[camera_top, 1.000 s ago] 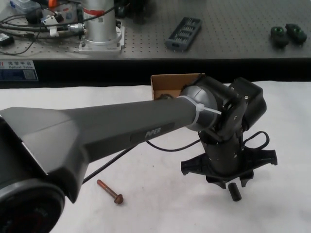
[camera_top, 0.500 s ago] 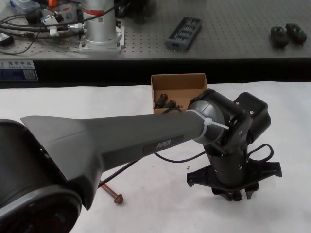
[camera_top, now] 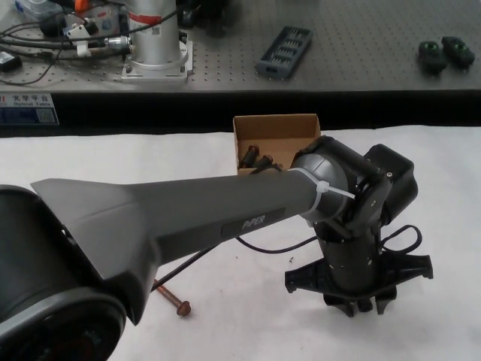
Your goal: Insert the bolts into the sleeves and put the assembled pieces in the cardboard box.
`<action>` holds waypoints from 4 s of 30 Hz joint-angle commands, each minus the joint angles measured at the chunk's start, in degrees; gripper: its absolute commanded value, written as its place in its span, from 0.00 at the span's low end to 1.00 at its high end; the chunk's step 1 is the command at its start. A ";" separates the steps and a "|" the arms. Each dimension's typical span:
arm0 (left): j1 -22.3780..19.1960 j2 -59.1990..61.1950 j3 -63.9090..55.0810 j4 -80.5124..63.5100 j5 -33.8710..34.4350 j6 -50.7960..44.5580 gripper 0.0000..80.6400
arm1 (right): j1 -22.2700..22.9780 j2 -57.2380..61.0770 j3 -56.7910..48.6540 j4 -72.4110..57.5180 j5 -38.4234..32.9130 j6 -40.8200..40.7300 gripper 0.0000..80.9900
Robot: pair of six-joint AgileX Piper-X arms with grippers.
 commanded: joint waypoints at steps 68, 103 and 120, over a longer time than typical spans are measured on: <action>3.89 -13.86 6.90 -11.67 -8.16 27.48 0.05 | -0.42 3.44 -0.60 -3.63 -4.93 -3.03 0.24; 13.33 -65.78 63.28 -34.77 -15.65 24.34 0.05 | -0.42 41.20 -0.70 -47.24 -51.45 -4.32 0.24; 18.11 -73.30 71.44 -35.08 -15.95 24.87 0.05 | 0.24 56.25 -5.50 -52.00 -62.63 -3.98 0.24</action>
